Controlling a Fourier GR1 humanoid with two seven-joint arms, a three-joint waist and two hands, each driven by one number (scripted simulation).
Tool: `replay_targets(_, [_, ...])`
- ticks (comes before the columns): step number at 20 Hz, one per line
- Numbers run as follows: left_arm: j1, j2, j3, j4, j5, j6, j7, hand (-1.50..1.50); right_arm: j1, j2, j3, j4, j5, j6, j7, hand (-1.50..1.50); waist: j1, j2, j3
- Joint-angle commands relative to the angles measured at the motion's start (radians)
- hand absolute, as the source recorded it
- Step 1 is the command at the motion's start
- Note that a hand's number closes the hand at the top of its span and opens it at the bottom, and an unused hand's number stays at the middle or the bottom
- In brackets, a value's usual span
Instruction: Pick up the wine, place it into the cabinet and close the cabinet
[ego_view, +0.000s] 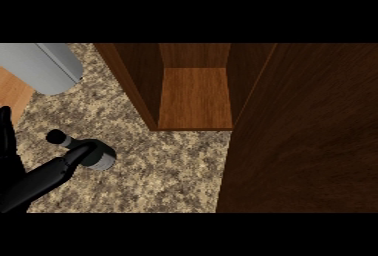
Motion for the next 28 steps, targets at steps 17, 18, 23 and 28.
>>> replay_targets(17, [0.150,-0.011,0.084,0.280,0.224,-0.015,-0.331,-1.50,-0.109,-0.018,-0.047,-0.131,-0.092,-0.038,0.170,-1.50,0.001,-0.002,-0.001])
replay_targets(18, [0.209,-0.011,0.030,0.289,0.278,-0.001,-0.391,-1.50,0.000,-0.002,-0.061,-0.105,-0.103,0.011,0.050,-1.50,0.006,0.001,0.000])
replay_targets(23, [0.205,-0.011,0.088,0.420,0.318,-0.074,-0.517,-1.50,-0.098,-0.021,-0.031,-0.152,-0.064,-0.048,0.194,-1.50,-0.001,-0.002,-0.001])
replay_targets(28, [0.205,0.001,0.138,0.477,0.390,-0.136,-0.562,-1.50,-0.110,0.002,0.018,-0.091,-0.034,-0.050,0.145,-1.50,0.006,0.000,0.000])
